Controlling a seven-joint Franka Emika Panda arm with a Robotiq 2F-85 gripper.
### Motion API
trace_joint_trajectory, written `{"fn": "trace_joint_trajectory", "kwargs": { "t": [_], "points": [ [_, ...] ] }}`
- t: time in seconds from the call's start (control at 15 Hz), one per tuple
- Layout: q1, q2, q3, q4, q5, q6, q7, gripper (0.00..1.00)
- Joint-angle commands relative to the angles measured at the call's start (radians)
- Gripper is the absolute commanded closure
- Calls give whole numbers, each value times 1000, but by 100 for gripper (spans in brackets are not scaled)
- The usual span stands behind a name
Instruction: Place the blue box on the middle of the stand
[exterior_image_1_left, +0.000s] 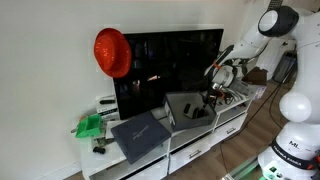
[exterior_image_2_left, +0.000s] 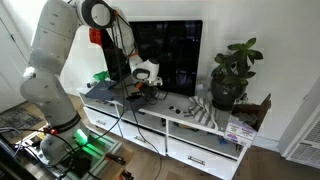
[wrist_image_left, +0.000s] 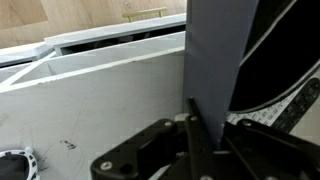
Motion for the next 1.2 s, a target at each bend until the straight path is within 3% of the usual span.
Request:
{"fn": "trace_joint_trajectory", "kwargs": {
  "t": [0.0,0.47,1.13],
  "points": [
    [25,7,-48,12,-55,33,45,99],
    [56,26,-151,63,-250,100,162,99],
    [88,109,-156,247,-435,57,162,99]
  ]
}}
